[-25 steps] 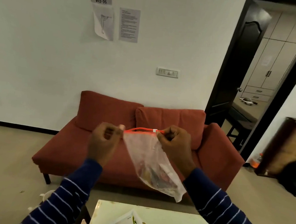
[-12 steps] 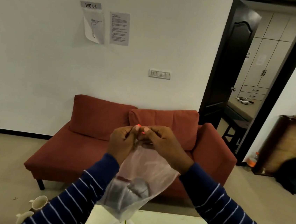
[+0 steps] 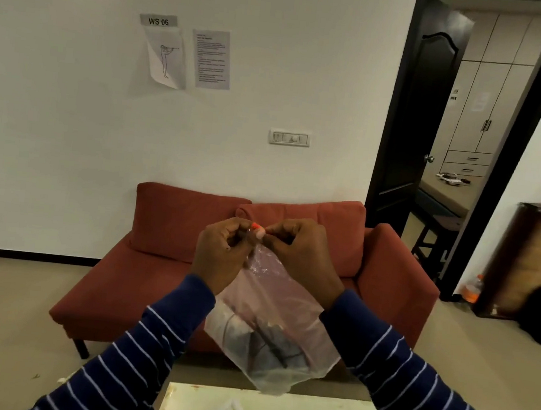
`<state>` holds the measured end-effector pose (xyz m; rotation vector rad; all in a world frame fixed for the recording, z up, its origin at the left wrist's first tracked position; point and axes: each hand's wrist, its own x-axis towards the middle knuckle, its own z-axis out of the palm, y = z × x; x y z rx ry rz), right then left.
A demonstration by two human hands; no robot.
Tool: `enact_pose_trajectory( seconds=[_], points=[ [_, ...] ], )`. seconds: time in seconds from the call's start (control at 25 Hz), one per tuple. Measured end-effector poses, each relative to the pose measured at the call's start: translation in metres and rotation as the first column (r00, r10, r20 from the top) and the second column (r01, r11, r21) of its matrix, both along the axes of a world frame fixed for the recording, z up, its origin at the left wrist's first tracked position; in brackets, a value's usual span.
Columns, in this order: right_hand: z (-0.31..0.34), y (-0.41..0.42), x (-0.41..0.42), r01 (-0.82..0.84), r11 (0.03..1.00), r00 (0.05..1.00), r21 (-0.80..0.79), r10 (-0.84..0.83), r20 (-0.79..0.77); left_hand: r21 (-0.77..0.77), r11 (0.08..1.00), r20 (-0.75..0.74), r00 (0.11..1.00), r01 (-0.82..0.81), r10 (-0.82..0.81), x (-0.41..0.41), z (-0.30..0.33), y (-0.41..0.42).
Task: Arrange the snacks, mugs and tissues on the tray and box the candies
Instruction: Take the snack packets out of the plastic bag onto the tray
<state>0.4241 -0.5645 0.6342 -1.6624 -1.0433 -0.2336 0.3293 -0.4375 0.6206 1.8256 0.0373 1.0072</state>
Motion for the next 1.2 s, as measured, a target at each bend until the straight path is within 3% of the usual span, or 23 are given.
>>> enact_pose_trajectory(
  seconds=[0.32,0.72,0.96,1.2],
  points=[
    [0.021,-0.014,0.016,-0.076,0.995,0.997,-0.059,0.077,0.007,-0.182,0.969,0.066,0.981,-0.167,0.182,0.013,0.017,0.0],
    [0.01,-0.076,0.062,0.004,0.97,0.991,-0.245,0.029,0.129,-0.303,0.93,0.069,0.968,-0.209,0.24,-0.009,0.042,0.062],
    [0.003,-0.084,0.069,0.052,0.946,0.987,-0.319,0.0,0.159,-0.344,0.912,0.052,0.965,-0.225,0.257,-0.004,0.037,0.046],
    [0.023,-0.069,0.047,-0.137,0.881,0.966,-0.453,0.22,0.137,-0.365,0.925,0.064,0.988,-0.11,0.143,-0.006,0.034,0.028]
  ],
)
